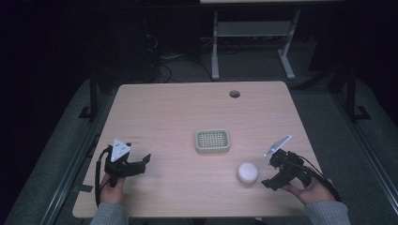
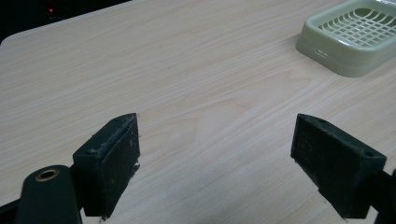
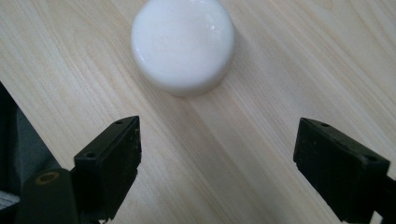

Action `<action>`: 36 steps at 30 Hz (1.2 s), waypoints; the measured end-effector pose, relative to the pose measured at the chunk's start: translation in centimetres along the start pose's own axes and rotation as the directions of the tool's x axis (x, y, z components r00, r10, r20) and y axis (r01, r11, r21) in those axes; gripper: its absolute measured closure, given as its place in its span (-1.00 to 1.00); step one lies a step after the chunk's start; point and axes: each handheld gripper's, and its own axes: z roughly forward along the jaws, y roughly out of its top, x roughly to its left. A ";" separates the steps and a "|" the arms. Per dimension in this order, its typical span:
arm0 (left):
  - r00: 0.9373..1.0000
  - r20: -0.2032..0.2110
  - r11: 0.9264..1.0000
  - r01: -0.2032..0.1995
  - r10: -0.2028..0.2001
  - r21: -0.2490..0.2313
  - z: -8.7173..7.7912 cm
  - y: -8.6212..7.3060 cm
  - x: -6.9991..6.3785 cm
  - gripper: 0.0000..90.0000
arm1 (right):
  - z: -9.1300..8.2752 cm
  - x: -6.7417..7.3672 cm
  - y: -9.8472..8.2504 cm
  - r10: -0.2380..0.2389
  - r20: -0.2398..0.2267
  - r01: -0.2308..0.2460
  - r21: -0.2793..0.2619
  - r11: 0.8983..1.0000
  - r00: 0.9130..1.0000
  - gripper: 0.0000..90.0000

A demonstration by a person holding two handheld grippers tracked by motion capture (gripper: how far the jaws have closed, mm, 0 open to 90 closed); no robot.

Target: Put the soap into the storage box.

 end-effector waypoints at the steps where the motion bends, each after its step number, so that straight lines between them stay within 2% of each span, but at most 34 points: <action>1: 1.000 0.001 1.000 0.002 -0.002 0.000 0.0 0.0 0.0 -0.66 | 0.0 0.0 0.1 -0.004 0.000 0.004 0.001 1.000 1.000 -0.68; 17: 1.000 0.000 1.000 -0.003 0.003 -0.001 0.0 0.0 0.0 -0.66 | 0.2 0.4 2.3 -0.049 -0.012 0.049 0.009 0.999 0.999 -0.68; 22: 1.000 0.001 1.000 0.005 -0.005 -0.003 0.0 0.0 0.0 -0.66 | 0.2 0.6 3.2 -0.064 -0.011 0.064 0.005 0.998 0.998 -0.68; 23: 1.000 0.001 1.000 0.016 -0.016 -0.007 0.0 0.0 -0.1 -0.66 | 0.3 0.6 3.4 -0.064 -0.018 0.064 0.008 0.998 0.998 -0.68; 36: 1.000 0.000 1.000 0.015 -0.015 -0.005 0.0 0.0 0.0 -0.66 | 1.9 0.8 5.3 -0.098 -0.038 0.100 0.037 0.994 0.994 -0.68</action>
